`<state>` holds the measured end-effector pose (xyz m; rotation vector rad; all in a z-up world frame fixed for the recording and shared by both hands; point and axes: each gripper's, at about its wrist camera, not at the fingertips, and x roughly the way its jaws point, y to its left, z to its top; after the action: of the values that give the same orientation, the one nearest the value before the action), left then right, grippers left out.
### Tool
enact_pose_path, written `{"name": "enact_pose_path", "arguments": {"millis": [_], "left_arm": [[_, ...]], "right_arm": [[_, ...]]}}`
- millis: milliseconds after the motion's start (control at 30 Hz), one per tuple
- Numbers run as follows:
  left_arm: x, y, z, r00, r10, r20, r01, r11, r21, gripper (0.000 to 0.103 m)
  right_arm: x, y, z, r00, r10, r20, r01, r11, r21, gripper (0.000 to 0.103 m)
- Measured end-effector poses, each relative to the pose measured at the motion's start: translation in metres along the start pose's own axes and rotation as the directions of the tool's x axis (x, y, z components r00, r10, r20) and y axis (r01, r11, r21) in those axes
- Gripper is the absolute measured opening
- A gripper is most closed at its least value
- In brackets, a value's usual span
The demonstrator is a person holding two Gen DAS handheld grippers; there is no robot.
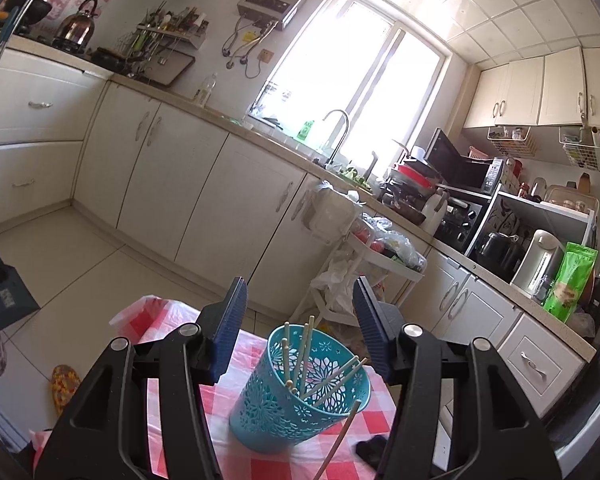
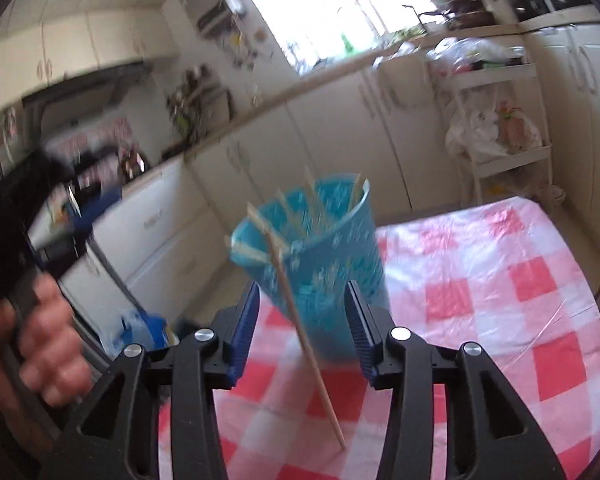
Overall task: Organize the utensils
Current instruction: 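Carry the stick with the right gripper over the basket and release it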
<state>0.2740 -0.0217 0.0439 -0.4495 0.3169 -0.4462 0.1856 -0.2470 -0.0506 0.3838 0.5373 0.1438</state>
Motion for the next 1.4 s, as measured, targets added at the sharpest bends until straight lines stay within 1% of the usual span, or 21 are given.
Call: {"name": "enact_pose_path", "arguments": {"millis": [67, 100, 133, 200, 333, 500, 633, 700, 767, 833, 900, 933, 967, 1033, 1100, 1167, 1200, 1233, 1267, 1333, 1400], "left_arm": [[-0.003, -0.001, 0.000, 1.000, -0.001, 0.006, 0.001, 1.000, 0.007, 0.052], [-0.005, -0.001, 0.001, 1.000, -0.002, 0.008, 0.002, 1.000, 0.011, 0.052], [-0.006, -0.002, 0.001, 1.000, -0.004, 0.010, 0.004, 1.000, 0.017, 0.052], [-0.007, -0.003, 0.002, 1.000, -0.008, 0.009, 0.008, 1.000, 0.021, 0.052], [-0.008, -0.003, 0.002, 1.000, -0.010, 0.008, 0.010, 1.000, 0.025, 0.052], [-0.011, 0.000, 0.001, 1.000, -0.006, 0.009, 0.006, 1.000, 0.010, 0.052], [-0.013, 0.002, 0.003, 1.000, -0.003, 0.016, 0.003, 1.000, 0.009, 0.052], [-0.015, 0.002, 0.005, 1.000, -0.003, 0.021, 0.003, 1.000, 0.005, 0.052], [-0.017, 0.003, 0.005, 1.000, 0.001, 0.030, -0.001, 1.000, 0.004, 0.052], [-0.019, 0.003, 0.005, 1.000, 0.005, 0.029, -0.006, 1.000, 0.011, 0.053], [-0.021, 0.003, 0.003, 1.000, 0.015, 0.025, -0.015, 1.000, 0.018, 0.054], [-0.022, 0.003, 0.002, 1.000, 0.021, 0.018, -0.021, 1.000, 0.022, 0.054], [-0.023, 0.002, 0.002, 0.999, 0.030, 0.011, -0.030, 0.999, 0.028, 0.055], [-0.026, 0.000, -0.001, 0.998, 0.062, -0.009, -0.061, 0.997, 0.050, 0.058], [-0.030, -0.003, -0.004, 0.996, 0.088, -0.030, -0.086, 0.993, 0.076, 0.063], [-0.036, -0.009, -0.009, 0.990, 0.132, -0.055, -0.125, 0.986, 0.115, 0.070], [-0.040, -0.011, -0.012, 0.986, 0.153, -0.065, -0.144, 0.981, 0.133, 0.074], [-0.043, -0.014, -0.016, 0.982, 0.172, -0.075, -0.160, 0.976, 0.150, 0.076], [-0.048, -0.016, -0.020, 0.979, 0.187, -0.088, -0.170, 0.972, 0.164, 0.078], [-0.058, -0.020, -0.028, 0.973, 0.205, -0.109, -0.183, 0.966, 0.183, 0.081], [-0.069, -0.022, -0.037, 0.965, 0.226, -0.131, -0.199, 0.961, 0.194, 0.084]], "right_arm": [[0.014, 0.010, -0.005, 0.999, -0.038, -0.033, 0.036, 0.998, -0.055, 0.044], [0.019, 0.012, -0.005, 0.998, -0.047, -0.039, 0.045, 0.997, -0.066, 0.034], [0.023, 0.011, -0.005, 0.997, -0.054, -0.046, 0.051, 0.997, -0.064, 0.022], [0.028, 0.009, -0.005, 0.996, -0.060, -0.059, 0.057, 0.997, -0.049, 0.006], [0.013, 0.009, -0.002, 0.998, -0.061, -0.004, 0.060, 0.997, -0.057, 0.006], [-0.018, 0.016, 0.027, 0.990, 0.002, 0.140, 0.002, 0.999, -0.033, 0.006], [-0.039, 0.021, 0.070, 0.958, 0.032, 0.286, -0.030, 0.999, -0.014, 0.006], [-0.044, 0.023, 0.094, 0.937, 0.031, 0.348, -0.027, 0.999, -0.017, 0.006], [-0.042, 0.026, 0.110, 0.921, 0.013, 0.389, 0.001, 0.999, -0.036, 0.006], [-0.030, 0.028, 0.117, 0.922, -0.008, 0.386, 0.034, 0.998, -0.061, 0.006], [-0.008, 0.023, 0.115, 0.939, -0.033, 0.342, 0.061, 0.996, -0.072, 0.006], [0.004, 0.020, 0.114, 0.953, -0.039, 0.300, 0.067, 0.994, -0.082, 0.006], [0.021, 0.017, 0.108, 0.974, -0.051, 0.219, 0.073, 0.993, -0.093, 0.007], [0.037, 0.007, 0.091, 0.990, -0.078, 0.116, 0.087, 0.993, -0.074, 0.026], [0.031, 0.004, 0.074, 0.991, -0.091, 0.096, 0.097, 0.994, -0.059, 0.029], [0.016, 0.006, 0.056, 0.992, -0.104, 0.078, 0.108, 0.993, -0.056, 0.041], [0.006, 0.007, 0.047, 0.991, -0.114, 0.065, 0.117, 0.992, -0.052, 0.054], [-0.004, 0.009, 0.037, 0.990, -0.132, 0.053, 0.135, 0.990, -0.048, 0.060], [-0.013, 0.011, 0.028, 0.988, -0.148, 0.041, 0.150, 0.987, -0.050, 0.062], [-0.032, 0.016, 0.009, 0.982, -0.187, 0.002, 0.186, 0.981, -0.058, 0.074], [-0.044, 0.017, -0.009, 0.974, -0.224, -0.044, 0.222, 0.973, -0.056, 0.078]]}}
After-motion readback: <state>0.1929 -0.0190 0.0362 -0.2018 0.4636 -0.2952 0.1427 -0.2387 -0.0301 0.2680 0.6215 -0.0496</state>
